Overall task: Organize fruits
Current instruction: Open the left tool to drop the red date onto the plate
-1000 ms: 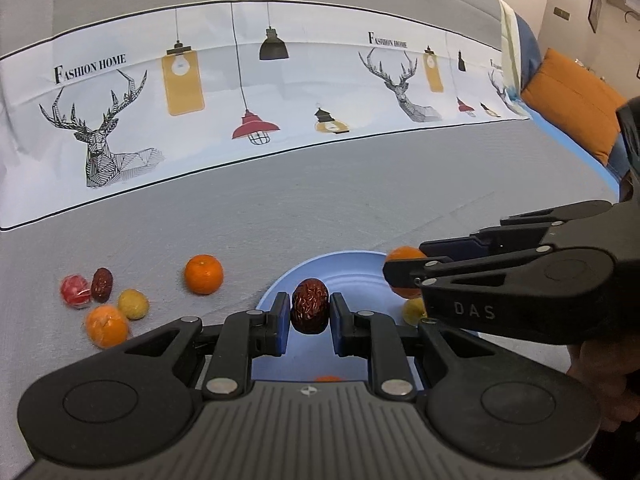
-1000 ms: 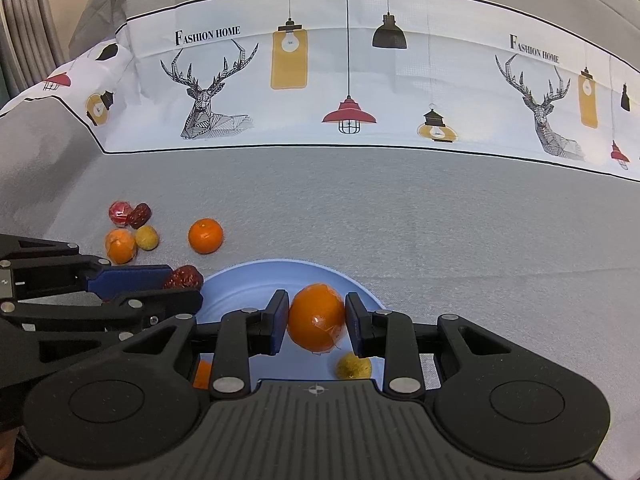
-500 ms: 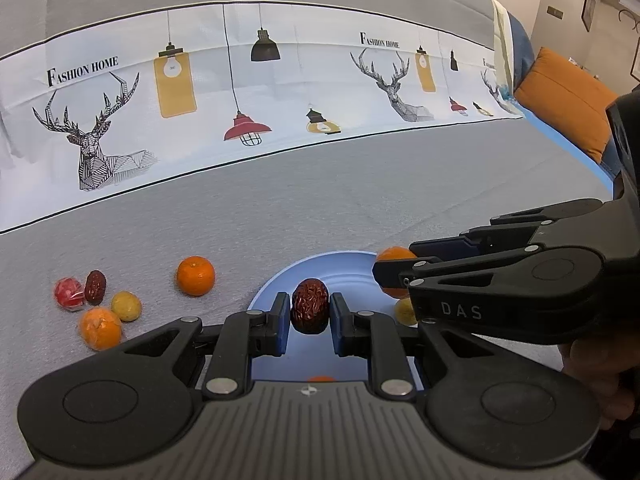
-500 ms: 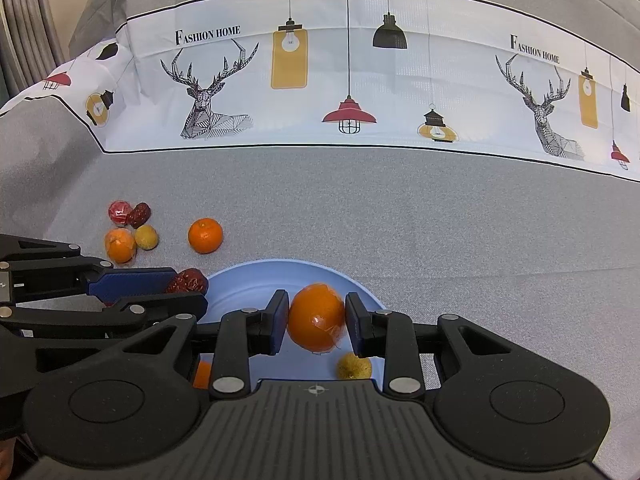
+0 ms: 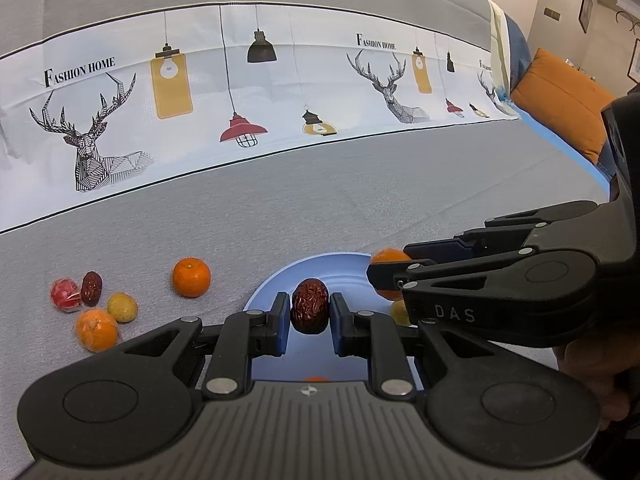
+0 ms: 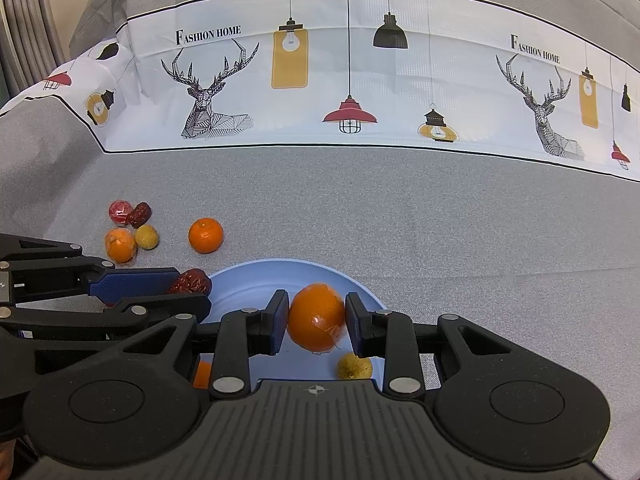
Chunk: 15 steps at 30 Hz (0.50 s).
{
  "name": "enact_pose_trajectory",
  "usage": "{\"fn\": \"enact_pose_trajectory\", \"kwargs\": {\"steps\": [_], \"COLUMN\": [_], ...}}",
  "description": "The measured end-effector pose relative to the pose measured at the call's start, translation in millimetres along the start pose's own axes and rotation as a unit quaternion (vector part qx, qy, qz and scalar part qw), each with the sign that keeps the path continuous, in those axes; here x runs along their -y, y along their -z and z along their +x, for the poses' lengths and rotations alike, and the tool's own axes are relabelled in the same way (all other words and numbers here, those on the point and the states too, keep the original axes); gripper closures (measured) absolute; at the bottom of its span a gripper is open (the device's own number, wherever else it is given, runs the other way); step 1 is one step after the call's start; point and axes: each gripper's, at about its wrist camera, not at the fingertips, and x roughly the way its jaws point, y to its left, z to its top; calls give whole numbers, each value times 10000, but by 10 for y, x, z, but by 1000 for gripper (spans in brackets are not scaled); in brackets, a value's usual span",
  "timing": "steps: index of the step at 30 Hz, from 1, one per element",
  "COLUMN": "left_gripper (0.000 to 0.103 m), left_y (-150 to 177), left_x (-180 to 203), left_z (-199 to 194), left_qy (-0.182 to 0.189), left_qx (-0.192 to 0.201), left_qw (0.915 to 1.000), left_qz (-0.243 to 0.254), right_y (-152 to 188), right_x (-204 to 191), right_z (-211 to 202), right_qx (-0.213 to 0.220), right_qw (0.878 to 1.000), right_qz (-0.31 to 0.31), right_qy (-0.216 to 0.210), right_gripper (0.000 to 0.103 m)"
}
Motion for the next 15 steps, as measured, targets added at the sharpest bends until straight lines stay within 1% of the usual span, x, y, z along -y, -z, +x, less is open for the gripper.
{"fn": "enact_pose_trajectory", "kwargs": {"steps": [11,12,13,14,15], "left_gripper": [80,79,78,77,77], "left_y": [-5,-8,-11,-12,-17], "left_x": [6,4,-3,-15,-32], "left_z": [-3,-8,-13,-18,-20], "left_qy": [14,0,-7,-8,-8], "left_qx": [16,22,25,30,32], "left_qw": [10000,10000,10000,10000,9999], "left_qz": [-16,-26,-54,-93,-149], "right_y": [9,14,19,23,21], "right_x": [4,-1,-2,3,9], "right_z": [11,19,29,37,36], "right_qx": [-23,-48,-70,-87,-74], "right_qw": [10000,10000,10000,9999,9999], "right_qz": [13,22,36,53,74], "right_qy": [-10,-14,8,35,70], "right_gripper": [70,69,68,64,55]}}
